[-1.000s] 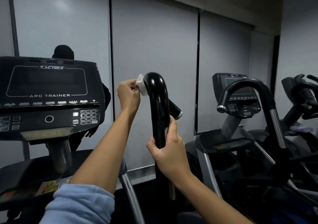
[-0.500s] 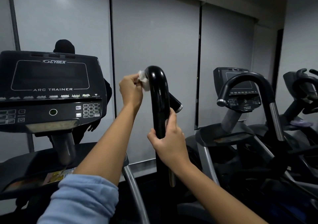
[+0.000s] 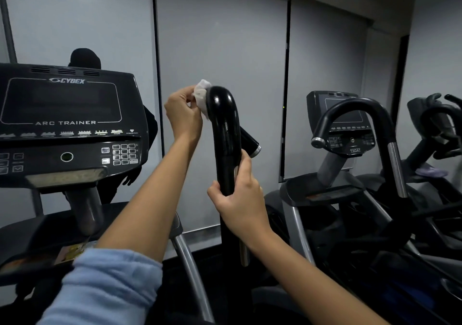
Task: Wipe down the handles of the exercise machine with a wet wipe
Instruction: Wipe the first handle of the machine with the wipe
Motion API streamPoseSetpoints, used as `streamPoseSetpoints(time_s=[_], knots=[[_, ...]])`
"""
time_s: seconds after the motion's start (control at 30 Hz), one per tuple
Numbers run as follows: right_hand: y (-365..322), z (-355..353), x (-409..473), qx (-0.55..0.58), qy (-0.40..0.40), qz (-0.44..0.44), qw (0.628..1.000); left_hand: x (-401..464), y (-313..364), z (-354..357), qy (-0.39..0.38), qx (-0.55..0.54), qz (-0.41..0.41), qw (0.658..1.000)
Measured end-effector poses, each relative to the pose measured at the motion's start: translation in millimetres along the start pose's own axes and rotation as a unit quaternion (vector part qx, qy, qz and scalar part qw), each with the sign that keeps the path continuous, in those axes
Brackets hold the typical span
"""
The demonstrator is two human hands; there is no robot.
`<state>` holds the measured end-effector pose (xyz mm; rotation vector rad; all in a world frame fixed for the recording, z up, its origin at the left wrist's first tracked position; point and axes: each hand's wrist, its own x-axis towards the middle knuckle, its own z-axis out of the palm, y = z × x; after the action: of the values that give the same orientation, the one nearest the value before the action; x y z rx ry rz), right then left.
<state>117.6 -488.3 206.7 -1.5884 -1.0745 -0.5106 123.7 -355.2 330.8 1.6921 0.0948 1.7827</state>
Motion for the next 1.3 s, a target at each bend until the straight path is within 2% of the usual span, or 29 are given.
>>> streamPoseSetpoints(time_s=[0.1,0.2,0.3,0.37,0.47,0.53,0.6,0.67,0.7,0.77,0.8,0.87,0.97,1.03,1.1,1.2,1.3], knots=[[-1,-2,0,-0.010,-0.003,0.000,1.000,11,-22,-1,-0.057,0.067,-0.078,0.993],[0,-2,0,-0.017,-0.003,0.003,1.000,0,-42,-9,-0.098,0.090,-0.136,0.982],[-2,-2,0,-0.025,0.001,0.009,1.000,-35,-47,-26,-0.088,0.088,-0.155,0.980],[-4,-3,0,-0.026,0.000,0.010,1.000,-57,-40,-42,-0.118,0.079,-0.168,0.976],[-9,-7,-2,-0.044,-0.015,0.026,0.999,-77,-14,-69,-0.127,0.005,-0.176,0.976],[-15,-12,-2,-0.068,-0.035,0.051,0.996,-82,13,-88,-0.090,-0.065,-0.146,0.983],[-25,-21,-4,-0.049,0.012,0.037,0.998,-84,38,-104,-0.084,-0.099,-0.092,0.987],[-43,-31,-11,0.051,0.078,-0.013,0.996,-89,59,-110,-0.119,-0.103,-0.049,0.986],[-50,-34,-14,0.109,0.077,-0.032,0.991,-93,66,-109,-0.137,-0.106,-0.033,0.984],[-59,-35,-21,0.216,0.022,-0.044,0.975,-104,76,-100,-0.152,-0.110,-0.008,0.982],[-59,-36,-24,0.263,0.000,-0.041,0.964,-110,79,-95,-0.152,-0.099,0.007,0.983],[-49,-42,-25,0.328,0.013,0.004,0.945,-117,75,-84,-0.158,-0.024,0.069,0.985],[-17,-67,-16,0.349,0.124,0.117,0.921,-120,55,-68,-0.194,0.157,0.158,0.955],[12,-82,-4,0.298,0.190,0.154,0.923,-123,50,-55,-0.205,0.184,0.125,0.953],[38,-87,6,0.204,0.211,0.180,0.939,-124,53,-39,-0.203,0.162,0.069,0.963],[57,-80,21,0.067,0.173,0.164,0.969,-123,57,-20,-0.181,0.147,0.028,0.972],[60,-66,43,-0.044,0.133,0.095,0.986,-125,53,-15,-0.169,0.128,0.033,0.977]])
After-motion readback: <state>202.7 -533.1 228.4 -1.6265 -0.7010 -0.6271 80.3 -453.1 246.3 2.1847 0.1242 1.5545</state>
